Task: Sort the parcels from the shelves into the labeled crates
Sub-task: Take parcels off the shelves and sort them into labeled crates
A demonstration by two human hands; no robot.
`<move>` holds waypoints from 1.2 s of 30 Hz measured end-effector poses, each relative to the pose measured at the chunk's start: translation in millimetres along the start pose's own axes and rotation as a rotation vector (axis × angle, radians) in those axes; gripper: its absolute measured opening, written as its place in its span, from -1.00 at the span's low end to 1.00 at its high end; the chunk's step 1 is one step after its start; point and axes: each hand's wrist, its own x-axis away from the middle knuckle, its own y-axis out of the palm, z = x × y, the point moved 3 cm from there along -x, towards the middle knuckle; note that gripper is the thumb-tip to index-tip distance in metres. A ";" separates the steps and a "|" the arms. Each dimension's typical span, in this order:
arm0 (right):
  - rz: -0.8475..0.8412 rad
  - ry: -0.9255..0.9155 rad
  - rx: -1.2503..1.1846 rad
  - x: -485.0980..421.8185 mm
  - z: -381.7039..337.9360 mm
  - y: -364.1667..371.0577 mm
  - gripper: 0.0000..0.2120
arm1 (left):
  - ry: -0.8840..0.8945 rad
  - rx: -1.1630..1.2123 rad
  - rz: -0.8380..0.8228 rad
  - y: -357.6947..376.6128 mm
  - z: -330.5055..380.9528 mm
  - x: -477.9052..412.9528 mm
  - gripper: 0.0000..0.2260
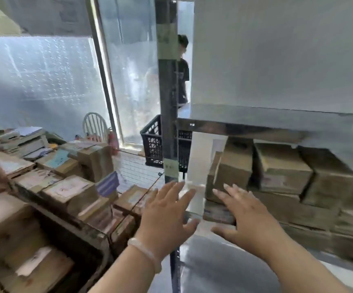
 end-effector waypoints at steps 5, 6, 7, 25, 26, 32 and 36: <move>0.006 0.211 0.066 91.2 125.0 -37.8 -0.13 | 0.159 0.047 -0.023 31.7 139.3 -36.4 -0.34; -0.004 0.247 0.060 109.6 147.7 -43.3 -0.14 | 0.181 0.059 -0.023 38.6 165.9 -41.3 -0.33; -0.015 0.283 0.055 131.9 173.9 -49.7 -0.16 | 0.207 0.076 -0.027 46.3 198.7 -46.7 -0.33; 0.074 1.118 -0.611 273.2 511.6 1.2 -0.14 | 0.282 0.268 -0.363 187.6 477.8 -94.2 -0.39; 0.087 1.151 -0.750 273.5 518.7 12.3 -0.12 | 0.275 0.271 -0.381 194.1 480.4 -95.3 -0.39; 0.133 1.191 -1.190 277.6 527.0 49.8 -0.43 | 0.217 0.349 -0.470 221.6 484.9 -97.1 -0.41; 0.271 1.129 -1.206 296.8 512.3 33.8 -0.59 | 0.158 0.483 -0.491 224.4 490.4 -95.8 -0.38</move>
